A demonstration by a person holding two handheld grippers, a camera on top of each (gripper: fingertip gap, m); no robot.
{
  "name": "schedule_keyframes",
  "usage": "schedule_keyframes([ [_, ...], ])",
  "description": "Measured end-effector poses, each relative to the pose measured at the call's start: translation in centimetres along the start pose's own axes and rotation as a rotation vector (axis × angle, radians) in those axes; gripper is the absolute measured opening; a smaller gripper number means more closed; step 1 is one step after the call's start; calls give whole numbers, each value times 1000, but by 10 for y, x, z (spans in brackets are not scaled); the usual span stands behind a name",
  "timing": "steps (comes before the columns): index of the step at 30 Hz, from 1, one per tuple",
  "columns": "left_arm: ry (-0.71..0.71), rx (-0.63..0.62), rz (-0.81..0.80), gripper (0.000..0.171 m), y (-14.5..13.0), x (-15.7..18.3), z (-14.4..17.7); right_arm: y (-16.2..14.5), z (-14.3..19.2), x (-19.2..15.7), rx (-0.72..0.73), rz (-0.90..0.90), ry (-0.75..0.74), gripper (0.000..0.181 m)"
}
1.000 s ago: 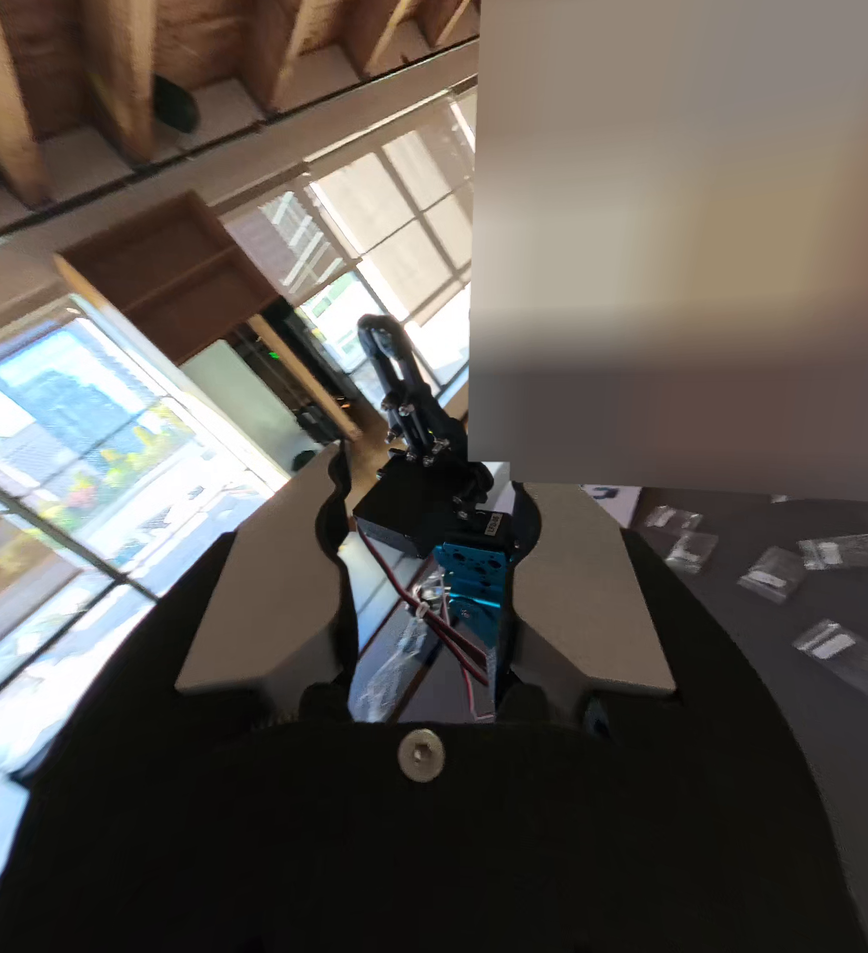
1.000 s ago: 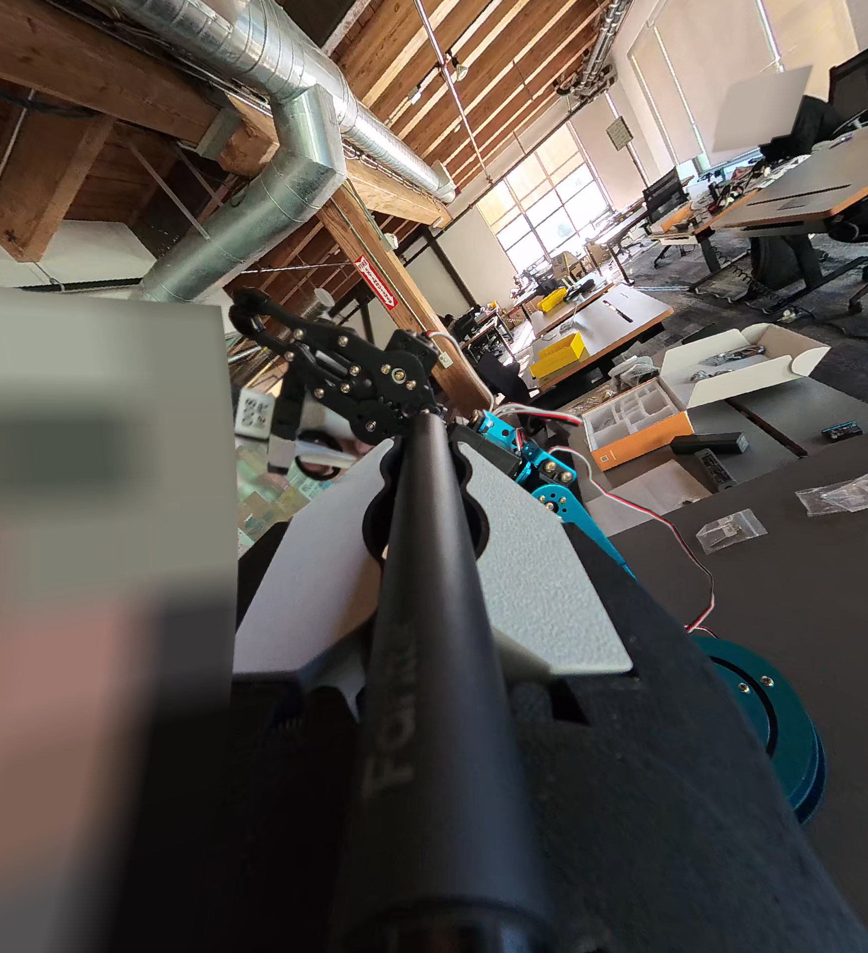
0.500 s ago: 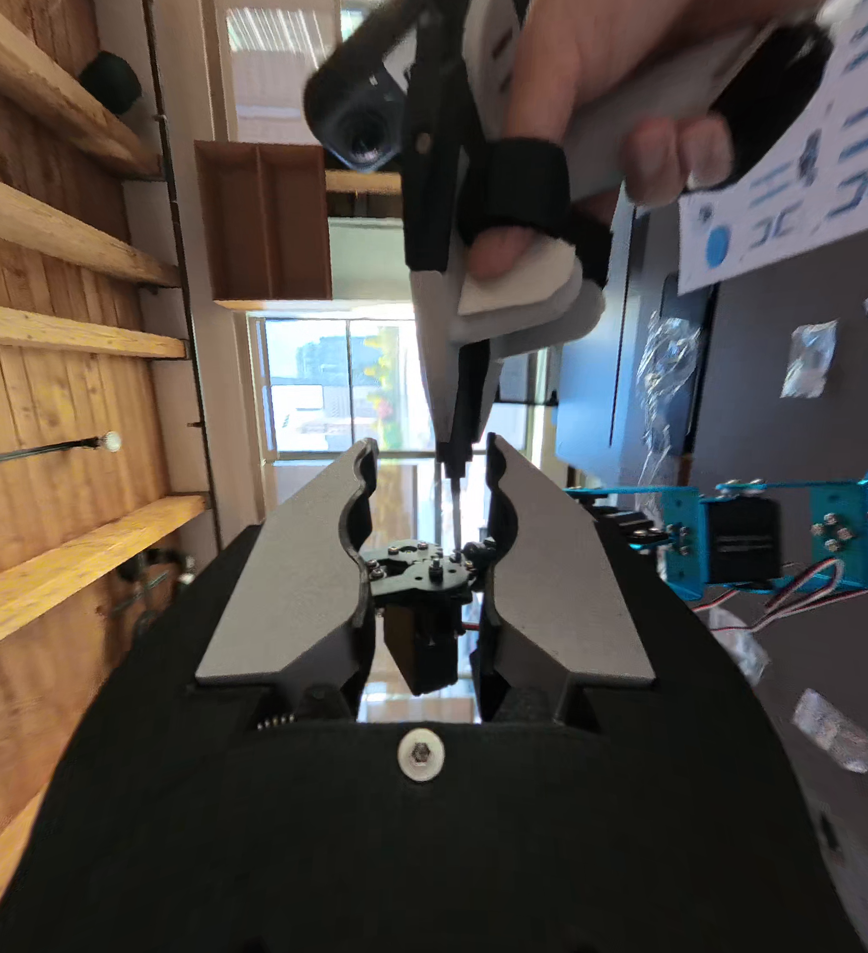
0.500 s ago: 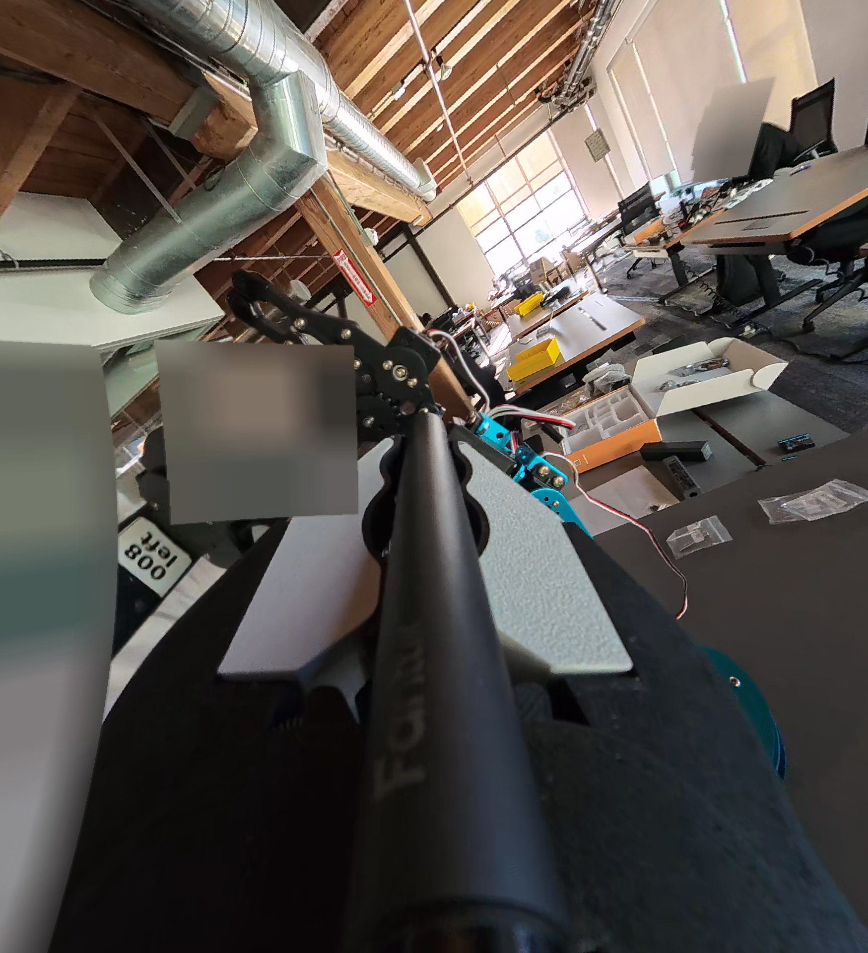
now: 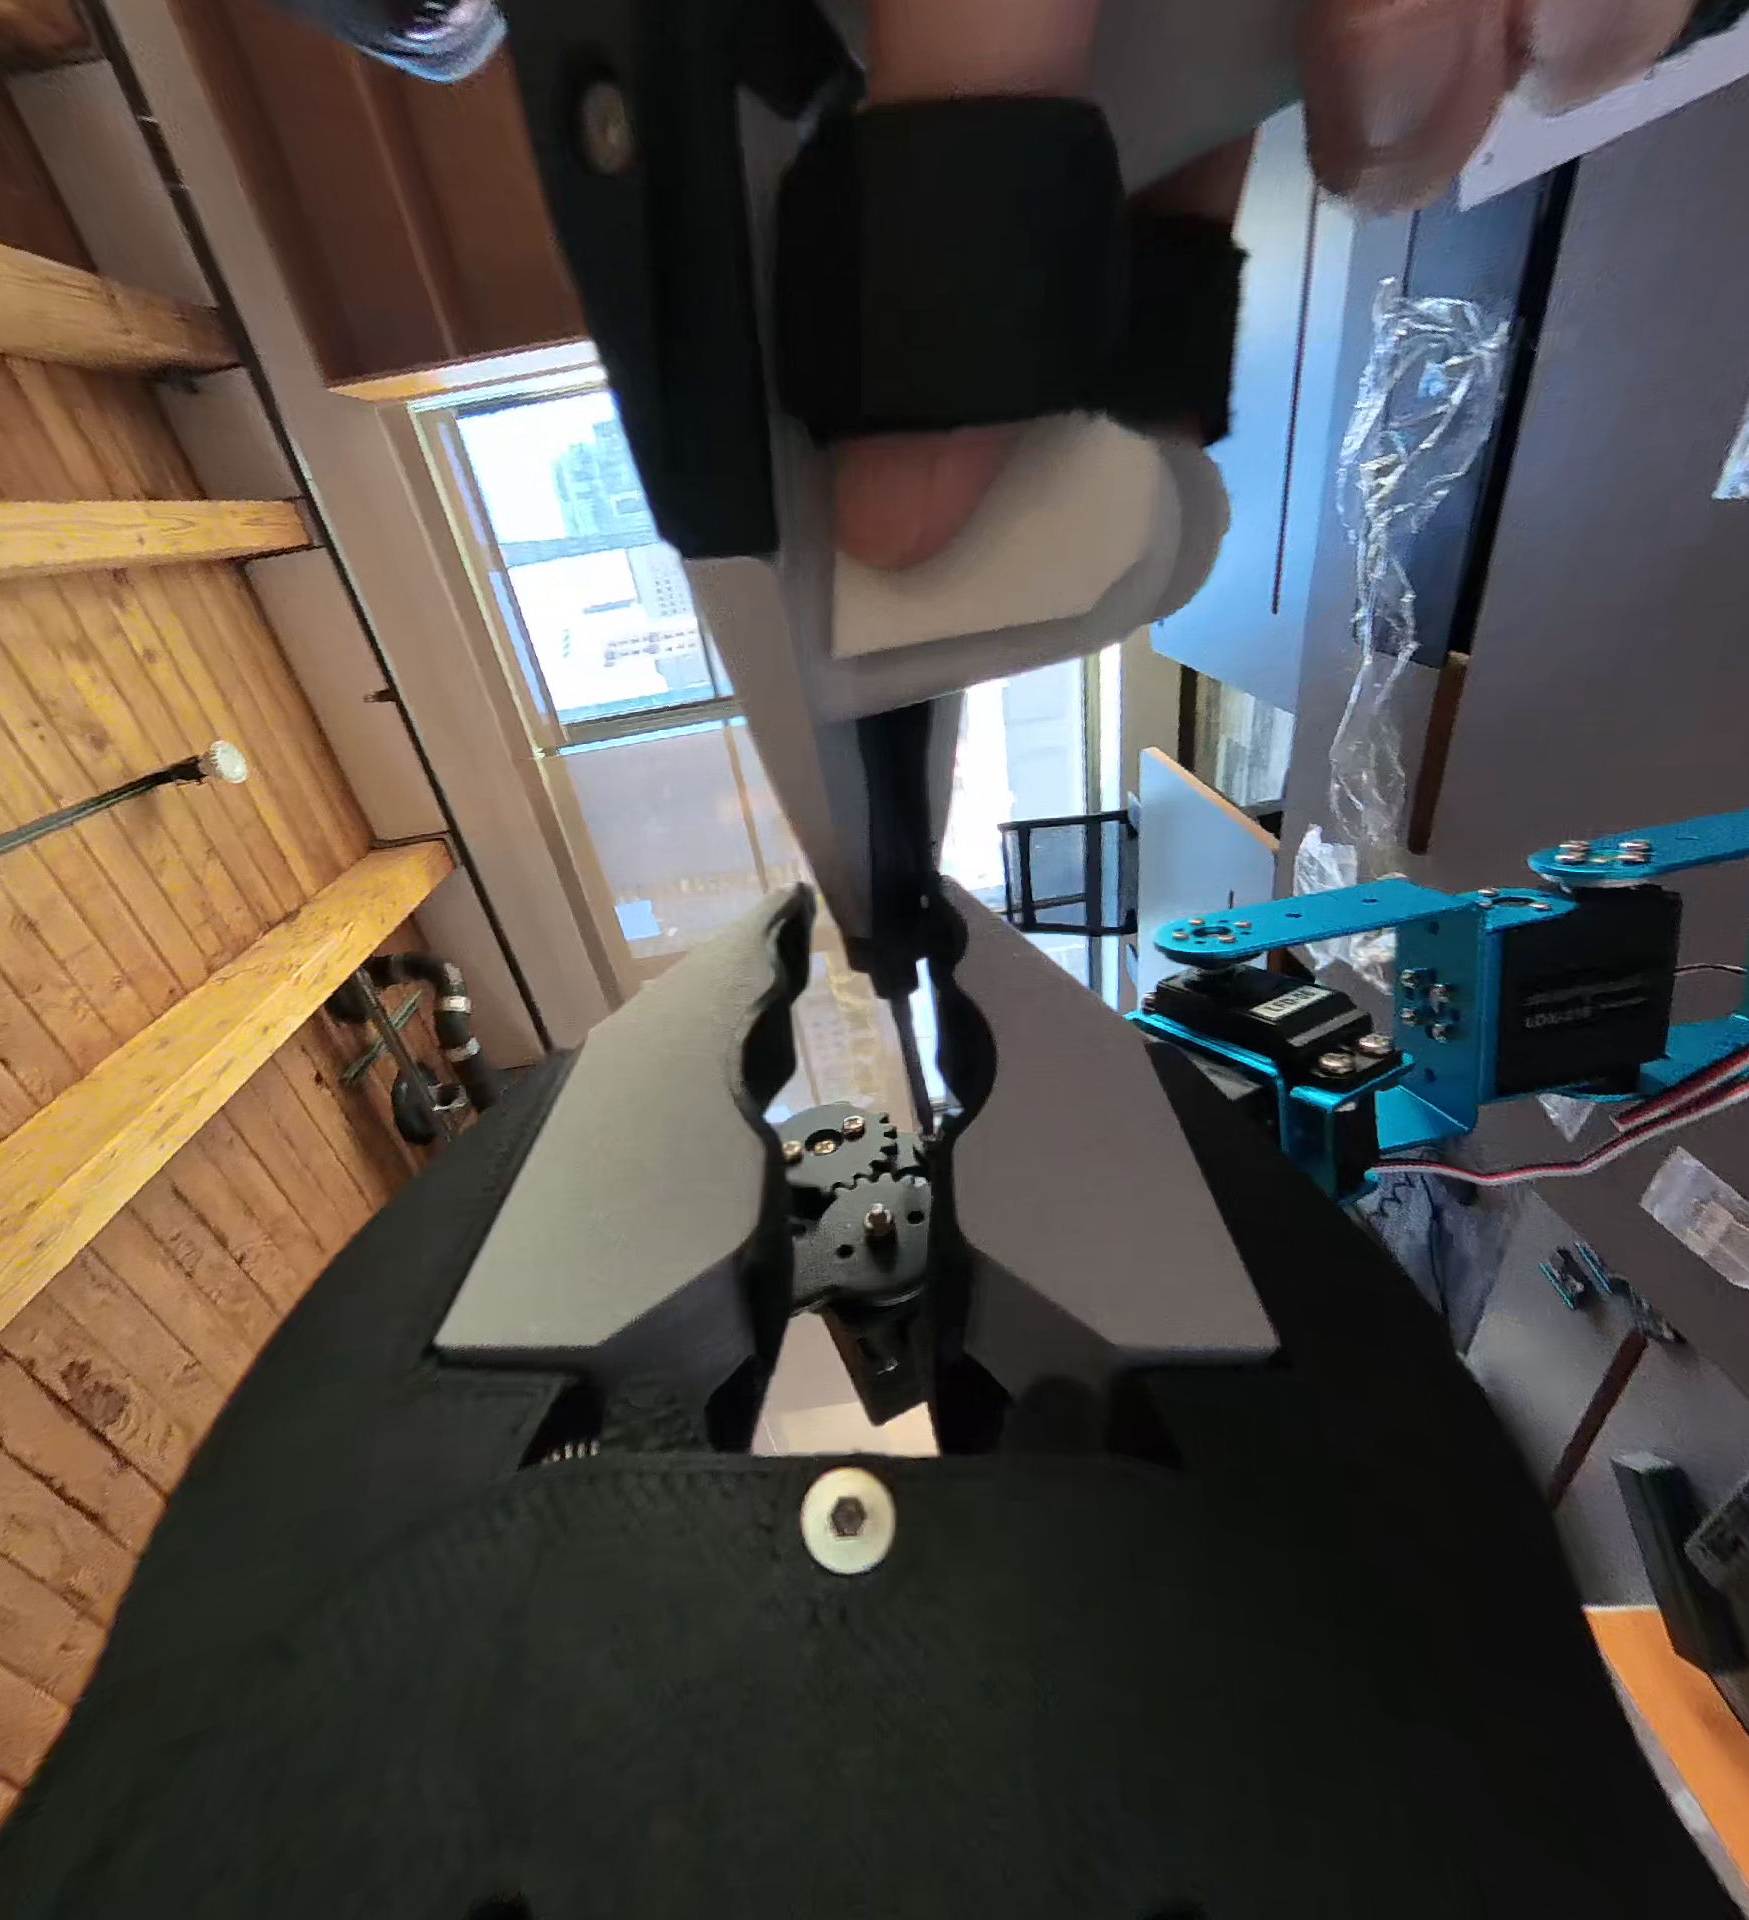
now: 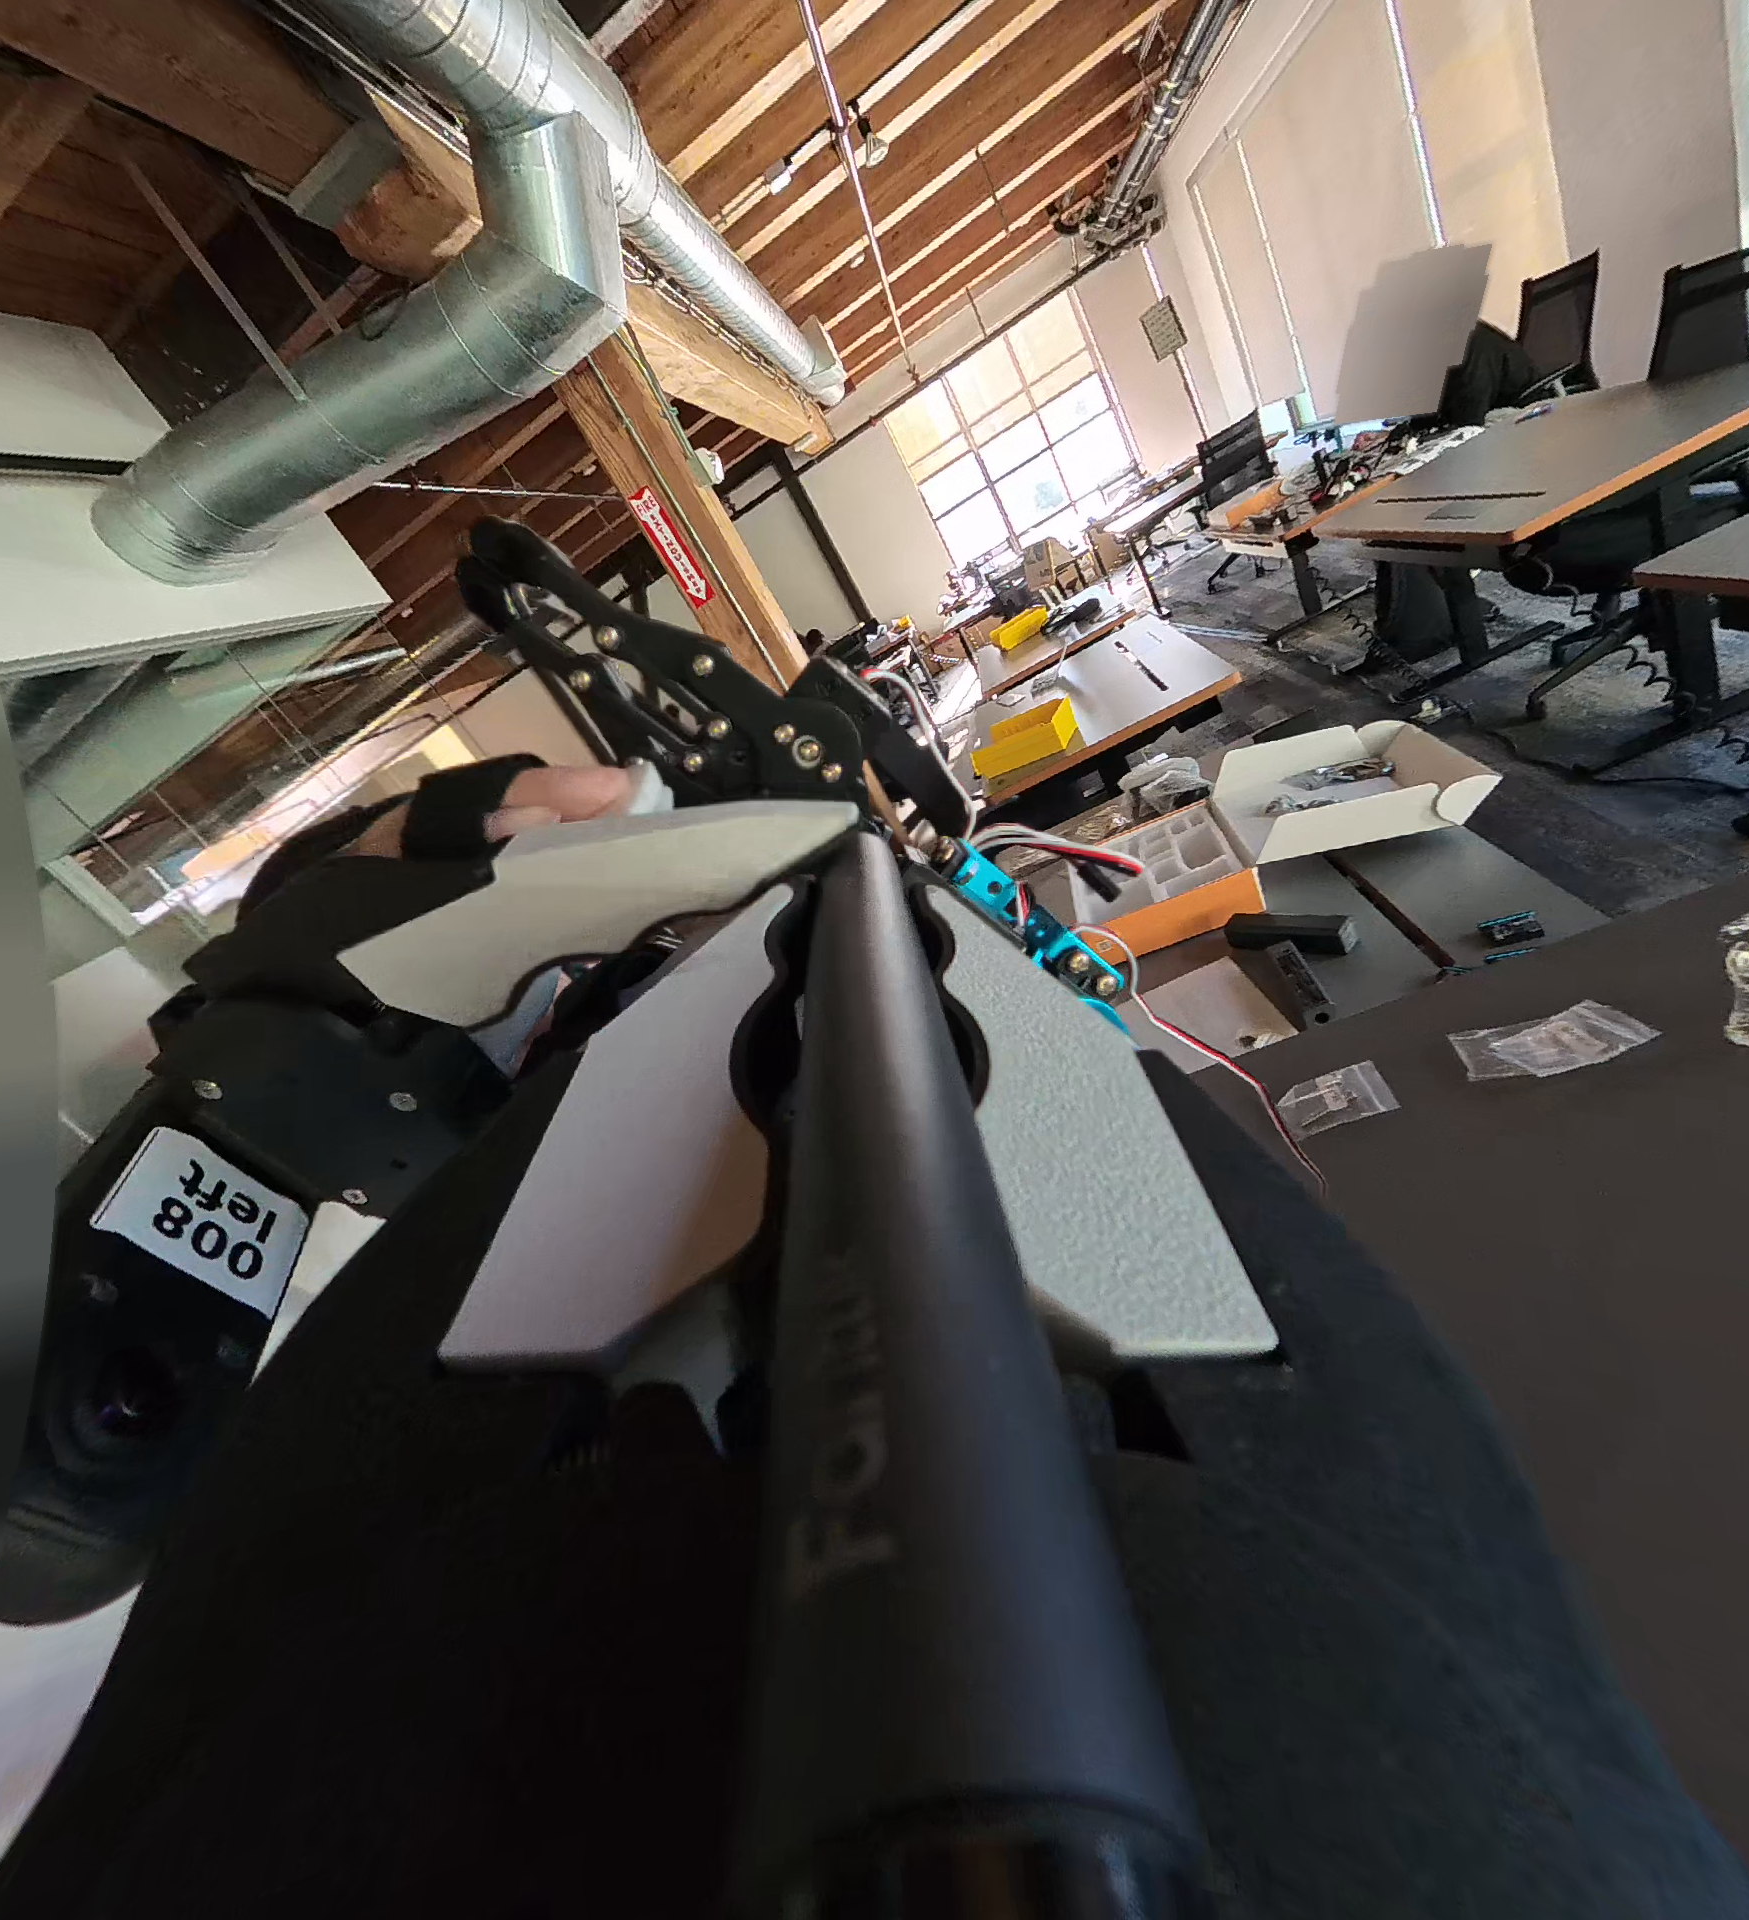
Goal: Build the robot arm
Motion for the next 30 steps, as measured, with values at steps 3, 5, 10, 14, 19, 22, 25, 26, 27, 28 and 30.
schedule_keyframes([
  [3,-1,-4,-1,18,2,0,-1,1,2,1,-6,30,-3,18],
  [5,-16,1,27,17,3,0,1,1,3,-1,-9,70,12,18],
  [10,-19,13,43,16,3,1,4,-3,11,0,-52,298,-2,31],
  [14,-20,24,54,16,2,0,5,7,32,-6,9,375,72,33],
  [19,-31,49,65,16,5,2,7,14,55,-10,59,459,170,25],
  [22,-9,48,74,15,4,-1,7,7,53,-6,29,507,154,25],
  [25,-4,62,91,15,2,-3,8,11,52,-10,90,543,163,25],
  [26,-4,62,94,15,2,-3,8,12,51,-10,99,549,160,25],
  [27,-3,59,96,15,1,-3,9,10,50,-10,87,553,164,25],
  [28,-2,55,98,15,0,-3,9,8,49,-8,64,561,156,25],
  [30,0,47,101,15,-2,-3,8,6,47,-6,36,609,132,25],
])
Point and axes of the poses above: each gripper's, where its closed fingertips meet, z back along the fingers, y out of its top, x = y × z across the jaws, the point moved 2 cm from there along z, back along the fingers, and after that the axes turned 9 degrees about z, right-handed, at the moved point
